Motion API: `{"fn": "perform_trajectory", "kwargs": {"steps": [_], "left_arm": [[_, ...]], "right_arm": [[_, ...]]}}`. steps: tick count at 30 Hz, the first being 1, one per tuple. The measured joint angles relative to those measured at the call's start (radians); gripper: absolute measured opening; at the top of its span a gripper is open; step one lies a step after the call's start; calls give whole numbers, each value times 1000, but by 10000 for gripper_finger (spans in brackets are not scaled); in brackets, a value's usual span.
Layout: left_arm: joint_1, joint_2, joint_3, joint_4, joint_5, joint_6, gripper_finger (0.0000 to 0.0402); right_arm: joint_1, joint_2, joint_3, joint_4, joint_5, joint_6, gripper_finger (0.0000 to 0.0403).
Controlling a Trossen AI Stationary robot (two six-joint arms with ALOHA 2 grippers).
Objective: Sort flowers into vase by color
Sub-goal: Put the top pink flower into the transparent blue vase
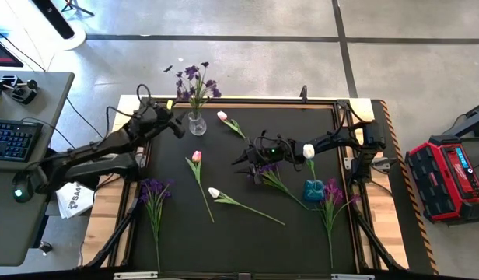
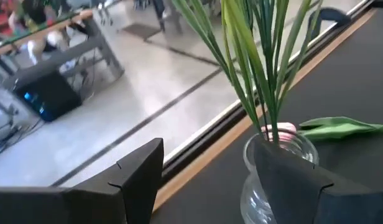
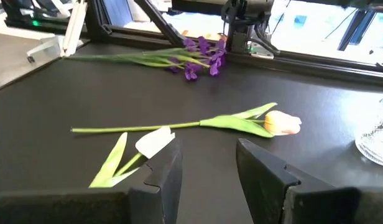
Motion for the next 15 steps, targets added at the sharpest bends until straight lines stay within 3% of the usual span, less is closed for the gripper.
{"fn": "perform_trajectory", "kwargs": {"steps": [10,15], "left_arm": [[-378,48,132,-214,-414,-115,217],[-541,87,132,-217,-507,-201,203]], "right_arm": [[-50,0,0,-62,113,5,134],[-61,-1,6,-75,157,7,134]]}}
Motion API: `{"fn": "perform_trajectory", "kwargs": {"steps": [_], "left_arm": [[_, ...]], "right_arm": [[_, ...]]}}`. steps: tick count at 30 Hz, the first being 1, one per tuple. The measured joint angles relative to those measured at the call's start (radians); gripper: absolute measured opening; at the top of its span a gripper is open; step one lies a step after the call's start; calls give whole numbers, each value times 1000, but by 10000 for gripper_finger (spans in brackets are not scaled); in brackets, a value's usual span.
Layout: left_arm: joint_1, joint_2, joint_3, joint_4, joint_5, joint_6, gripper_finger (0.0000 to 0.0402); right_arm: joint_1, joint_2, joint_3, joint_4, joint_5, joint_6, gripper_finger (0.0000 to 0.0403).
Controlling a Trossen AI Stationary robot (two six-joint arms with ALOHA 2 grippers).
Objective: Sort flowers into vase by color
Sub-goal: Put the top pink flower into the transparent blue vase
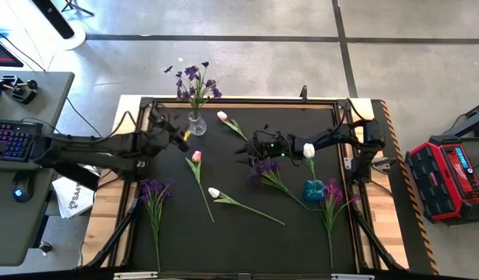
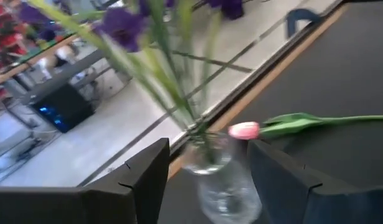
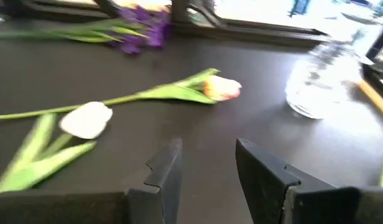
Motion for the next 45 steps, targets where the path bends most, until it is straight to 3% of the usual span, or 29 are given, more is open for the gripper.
{"fn": "perform_trajectory", "kwargs": {"steps": [6,9,13,17,22,26,45], "left_arm": [[-121,97,0,2,-19,-156,193],[-149,164,0,8,-19,-207,190],[-151,244,0,13,-19,-211,188],[-142,294,0,24,-21,-211,188],[-141,312,0,54,-21,-179,188],[-141,310,0,69,-21,-176,188],[-141,309,0,73,-19,-177,188]], "right_arm": [[-5,0,114,-220,229,-29,134],[-39,0,174,-346,281,-16,134],[-101,36,216,-395,249,23,141],[-145,111,237,-401,196,24,179],[-182,212,285,-399,181,42,227],[-199,262,314,-398,178,45,233],[-191,259,321,-514,234,182,63]]}}
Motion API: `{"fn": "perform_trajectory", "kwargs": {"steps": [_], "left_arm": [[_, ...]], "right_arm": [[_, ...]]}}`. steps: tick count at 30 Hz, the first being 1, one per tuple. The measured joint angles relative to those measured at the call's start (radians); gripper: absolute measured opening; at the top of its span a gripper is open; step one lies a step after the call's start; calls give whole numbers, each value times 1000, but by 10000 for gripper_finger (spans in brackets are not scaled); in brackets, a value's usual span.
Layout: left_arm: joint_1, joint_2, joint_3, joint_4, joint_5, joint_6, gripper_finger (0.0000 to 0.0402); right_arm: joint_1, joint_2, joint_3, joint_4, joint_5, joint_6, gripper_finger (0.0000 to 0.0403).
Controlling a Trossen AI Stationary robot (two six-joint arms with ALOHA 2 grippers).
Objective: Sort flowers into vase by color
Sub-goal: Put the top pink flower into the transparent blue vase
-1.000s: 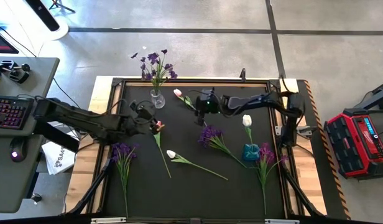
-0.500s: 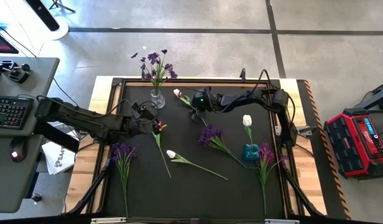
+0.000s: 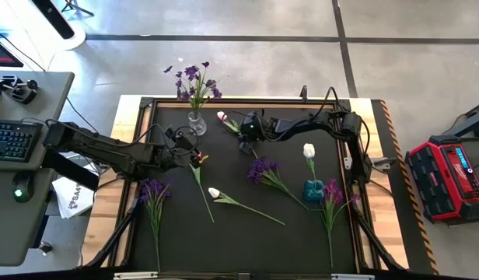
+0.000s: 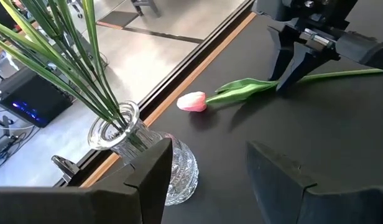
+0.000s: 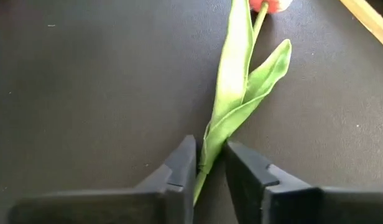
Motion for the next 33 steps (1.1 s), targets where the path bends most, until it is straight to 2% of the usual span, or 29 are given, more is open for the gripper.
{"fn": "perform_trajectory", "kwargs": {"steps": [5,10,14,17,20,25,33], "left_arm": [[0,0,0,0,1,0,188],[0,0,0,0,4,-1,188],[-2,0,0,0,5,-13,188],[-3,0,0,0,5,-27,188],[-3,0,0,0,5,-42,188],[-3,0,0,1,5,-51,188],[-3,0,0,64,4,10,188]], "right_arm": [[9,0,0,-4,3,-4,8],[0,-16,-4,-13,-4,18,4],[-7,-94,-27,-1,5,-5,2],[-21,-222,-91,86,33,-24,2],[-46,-375,-219,157,62,-43,1],[-62,-697,-431,293,163,-96,1],[99,-1206,-597,248,325,-200,0]]}}
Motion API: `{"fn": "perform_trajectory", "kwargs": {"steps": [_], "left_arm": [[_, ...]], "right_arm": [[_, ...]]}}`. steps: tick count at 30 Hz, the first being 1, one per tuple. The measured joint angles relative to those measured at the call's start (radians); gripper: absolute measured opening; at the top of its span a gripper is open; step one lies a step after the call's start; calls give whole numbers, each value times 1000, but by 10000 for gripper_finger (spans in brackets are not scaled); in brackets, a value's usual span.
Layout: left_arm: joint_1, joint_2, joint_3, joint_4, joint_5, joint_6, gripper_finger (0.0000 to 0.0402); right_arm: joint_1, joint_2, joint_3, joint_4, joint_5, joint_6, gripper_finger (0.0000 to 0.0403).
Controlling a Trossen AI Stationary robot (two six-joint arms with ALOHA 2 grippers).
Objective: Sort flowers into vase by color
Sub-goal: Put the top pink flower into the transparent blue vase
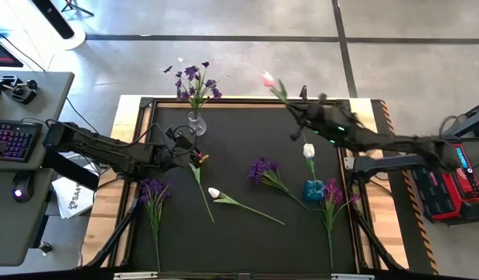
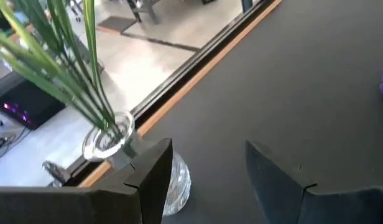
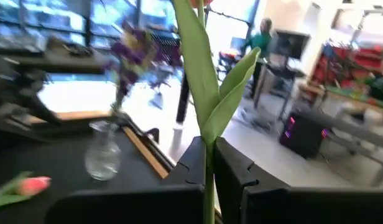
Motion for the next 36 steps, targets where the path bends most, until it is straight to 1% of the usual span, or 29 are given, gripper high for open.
{"fn": "perform_trajectory", "kwargs": {"steps": [5,10,11,14,16,19,23,25,28,31,33,36], "left_arm": [[0,0,0,59,25,46,188],[0,0,0,61,33,36,188],[0,0,0,62,33,36,188],[0,0,0,65,33,36,188],[0,0,0,67,33,45,188],[0,0,0,85,33,62,188],[0,0,0,107,33,81,188],[0,0,0,110,33,80,188],[0,0,0,110,33,80,188],[0,0,0,109,33,80,188],[0,0,0,109,33,87,188],[0,0,0,109,33,101,188]], "right_arm": [[165,-258,-61,-76,4,51,0],[345,-435,-140,-116,6,72,0],[373,-465,-155,-111,18,72,0],[448,-539,-194,-99,96,62,0],[486,-577,-216,-60,129,43,0],[529,-611,-241,30,119,20,0],[573,-621,-270,191,88,9,0],[590,-620,-289,223,75,20,0],[616,-620,-324,228,75,59,0],[641,-620,-372,255,81,64,0],[657,-620,-411,300,83,60,0],[682,-620,-483,414,60,40,0]]}}
